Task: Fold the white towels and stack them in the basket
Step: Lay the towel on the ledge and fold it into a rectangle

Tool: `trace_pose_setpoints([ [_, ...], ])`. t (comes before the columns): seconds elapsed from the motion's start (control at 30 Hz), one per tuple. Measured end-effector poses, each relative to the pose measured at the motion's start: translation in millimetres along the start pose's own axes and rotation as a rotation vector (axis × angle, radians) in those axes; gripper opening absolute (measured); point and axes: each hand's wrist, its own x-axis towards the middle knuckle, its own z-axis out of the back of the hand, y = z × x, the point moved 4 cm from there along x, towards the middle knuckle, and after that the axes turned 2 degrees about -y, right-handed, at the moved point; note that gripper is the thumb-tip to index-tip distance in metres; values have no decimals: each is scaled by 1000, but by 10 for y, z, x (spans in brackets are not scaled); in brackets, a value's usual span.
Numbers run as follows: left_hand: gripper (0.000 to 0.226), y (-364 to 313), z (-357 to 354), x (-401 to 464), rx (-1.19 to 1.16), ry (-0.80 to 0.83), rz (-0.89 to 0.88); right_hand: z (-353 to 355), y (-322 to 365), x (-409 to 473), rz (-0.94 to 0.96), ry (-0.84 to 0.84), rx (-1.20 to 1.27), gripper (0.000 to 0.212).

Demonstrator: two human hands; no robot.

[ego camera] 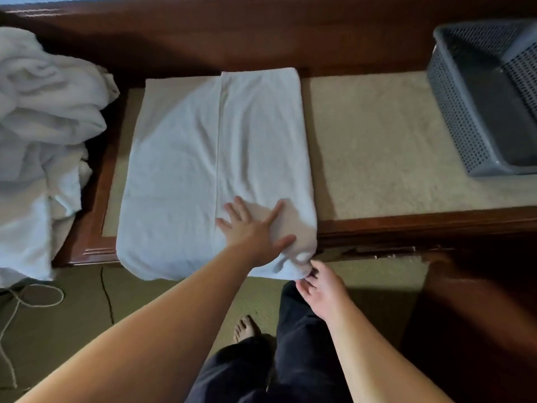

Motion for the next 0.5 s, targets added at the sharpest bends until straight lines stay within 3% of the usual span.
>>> trace_pose_setpoints([
  [0.27, 91, -59, -88, 32, 74, -46, 16, 135, -58, -36, -31, -14, 173, 21],
  [0.5, 93, -70, -124, 43, 64, -57, 4, 478, -509, -175, -173, 108, 427, 26],
])
